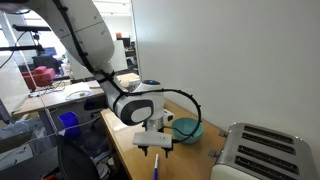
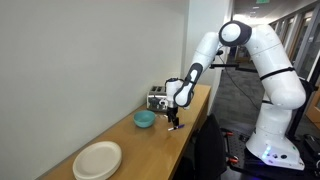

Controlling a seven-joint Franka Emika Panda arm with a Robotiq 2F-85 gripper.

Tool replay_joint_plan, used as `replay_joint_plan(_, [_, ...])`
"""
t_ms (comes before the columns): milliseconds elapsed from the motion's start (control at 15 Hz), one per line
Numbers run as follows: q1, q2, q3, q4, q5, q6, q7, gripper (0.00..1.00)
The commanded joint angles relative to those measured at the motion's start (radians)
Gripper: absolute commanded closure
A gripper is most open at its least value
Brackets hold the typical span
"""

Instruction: Pick the pen on the table and put it in the bowl

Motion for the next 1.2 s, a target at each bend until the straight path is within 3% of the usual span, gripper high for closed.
replay_joint_plan(0, [-0.033, 0.029, 0.023, 0.019, -0.034, 0.026, -0.021, 0.00])
replay_joint_plan(333, [-0.041, 0.071, 0.028, 0.052, -0.055, 0.024, -0.017, 0.05])
replay_joint_plan(467, [-0.043, 0.086, 0.030, 0.067, -0.057, 0.020, -0.015, 0.28])
replay_joint_plan(667, [-0.047, 0.102, 0.033, 0.086, -0.057, 0.015, -0.017, 0.52])
replay_joint_plan(1067, [-0.067, 0.103, 0.043, 0.110, -0.054, -0.003, -0.028, 0.96])
replay_joint_plan(1133, [-0.069, 0.104, 0.045, 0.113, -0.054, -0.008, -0.031, 1.00])
